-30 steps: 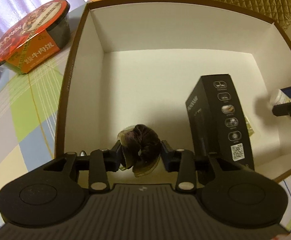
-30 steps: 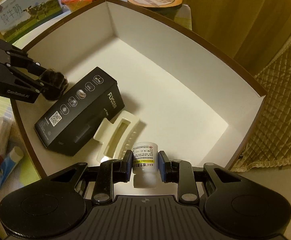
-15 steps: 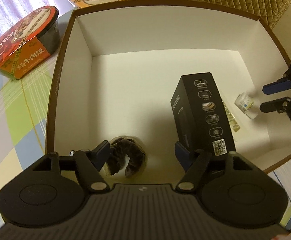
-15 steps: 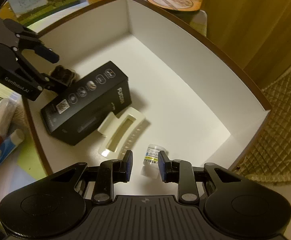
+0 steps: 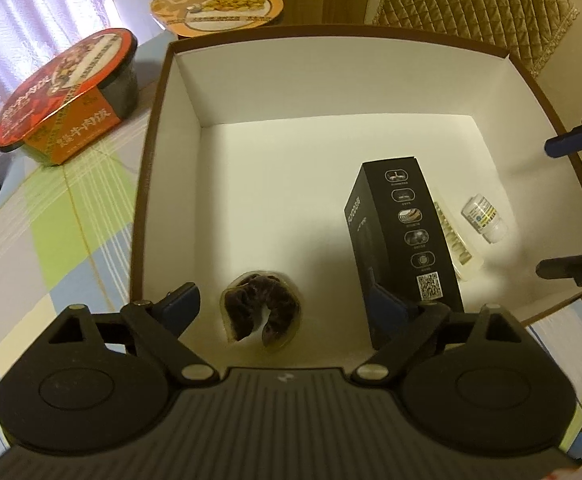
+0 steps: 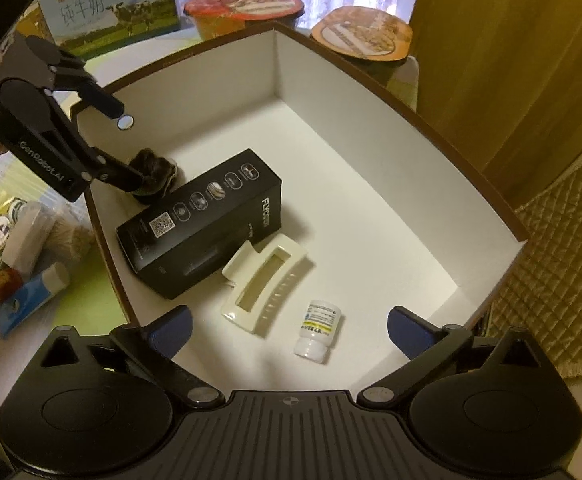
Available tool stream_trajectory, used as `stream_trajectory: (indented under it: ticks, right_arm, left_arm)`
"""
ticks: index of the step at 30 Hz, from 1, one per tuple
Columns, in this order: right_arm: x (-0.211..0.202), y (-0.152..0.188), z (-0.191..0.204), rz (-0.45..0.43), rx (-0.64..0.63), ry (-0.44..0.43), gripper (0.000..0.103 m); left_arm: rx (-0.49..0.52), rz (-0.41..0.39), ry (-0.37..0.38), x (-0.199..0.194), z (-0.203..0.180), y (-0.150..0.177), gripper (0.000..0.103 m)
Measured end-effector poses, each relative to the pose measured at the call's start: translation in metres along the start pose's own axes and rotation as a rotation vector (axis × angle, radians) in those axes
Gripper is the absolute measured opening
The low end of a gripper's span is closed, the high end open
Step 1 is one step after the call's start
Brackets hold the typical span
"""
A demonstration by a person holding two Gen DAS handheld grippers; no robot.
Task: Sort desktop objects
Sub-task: 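Withdraw both tools from the cardboard box toward the remaining items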
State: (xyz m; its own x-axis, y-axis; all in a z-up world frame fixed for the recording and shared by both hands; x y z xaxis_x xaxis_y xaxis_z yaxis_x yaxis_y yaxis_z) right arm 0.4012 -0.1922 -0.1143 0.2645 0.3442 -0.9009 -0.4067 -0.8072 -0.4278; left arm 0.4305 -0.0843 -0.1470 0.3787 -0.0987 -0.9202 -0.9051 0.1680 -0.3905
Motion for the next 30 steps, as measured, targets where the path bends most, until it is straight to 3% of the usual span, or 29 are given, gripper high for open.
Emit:
stream_trajectory:
  ticks: [15,30]
  right_arm:
    - [-0.042,0.002,0.008,-0.112,0.149,0.016,0.101]
    - [-0.094,0.009,0.044,-0.215,0.232,0.059,0.101]
  left_arm:
    - [-0.022,-0.074,-0.003,-0.049,0.001,0.012,0.096]
    - [-0.047,-0.181,0.023,-0.116,0.000,0.035,0.097]
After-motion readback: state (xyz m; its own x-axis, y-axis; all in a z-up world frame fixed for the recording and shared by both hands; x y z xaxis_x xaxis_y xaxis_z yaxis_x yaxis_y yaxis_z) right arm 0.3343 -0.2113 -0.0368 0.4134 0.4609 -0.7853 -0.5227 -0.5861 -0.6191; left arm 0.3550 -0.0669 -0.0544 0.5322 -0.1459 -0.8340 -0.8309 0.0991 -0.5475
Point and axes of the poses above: each gripper's, at about its wrist camera, not at the fingertips, and x roughly the way its jaws point, z to its left, y to its underside, the point moved 9 cm from there along x, roughly the way its jaws point, and after that the axes turned 6 degrees about -x, right-handed, at the moved point
